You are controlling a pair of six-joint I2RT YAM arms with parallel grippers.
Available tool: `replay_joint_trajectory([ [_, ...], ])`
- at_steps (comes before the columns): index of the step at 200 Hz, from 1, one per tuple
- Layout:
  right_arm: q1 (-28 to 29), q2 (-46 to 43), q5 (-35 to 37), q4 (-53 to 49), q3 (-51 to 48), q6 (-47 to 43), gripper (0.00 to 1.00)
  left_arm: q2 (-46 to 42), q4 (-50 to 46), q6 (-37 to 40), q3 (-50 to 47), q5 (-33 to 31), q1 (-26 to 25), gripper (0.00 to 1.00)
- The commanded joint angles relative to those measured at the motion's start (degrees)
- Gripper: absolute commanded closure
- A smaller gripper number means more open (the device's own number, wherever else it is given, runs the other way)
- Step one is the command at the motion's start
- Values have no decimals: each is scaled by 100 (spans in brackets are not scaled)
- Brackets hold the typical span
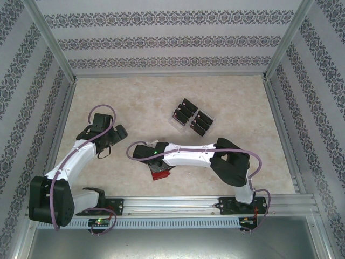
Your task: Put the credit cards into the card holder
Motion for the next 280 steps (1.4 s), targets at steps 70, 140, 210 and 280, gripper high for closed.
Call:
replay_joint_trajectory([
  [70,-31,245,99,-136,-51,209,72,-171,93,-39,-13,120,77,0],
  [140,-120,-241,-204,160,-269,40,100,-283,-55,24,133,376,77,0],
  [210,-729,-1339,-1588,2153,-1472,314,100,-296,-122,85,53,1171,-495,0],
  [280,-771,-1011,-1337,1977,-1258,491,100,-220,370,-313,-298,1156,-1555,0],
])
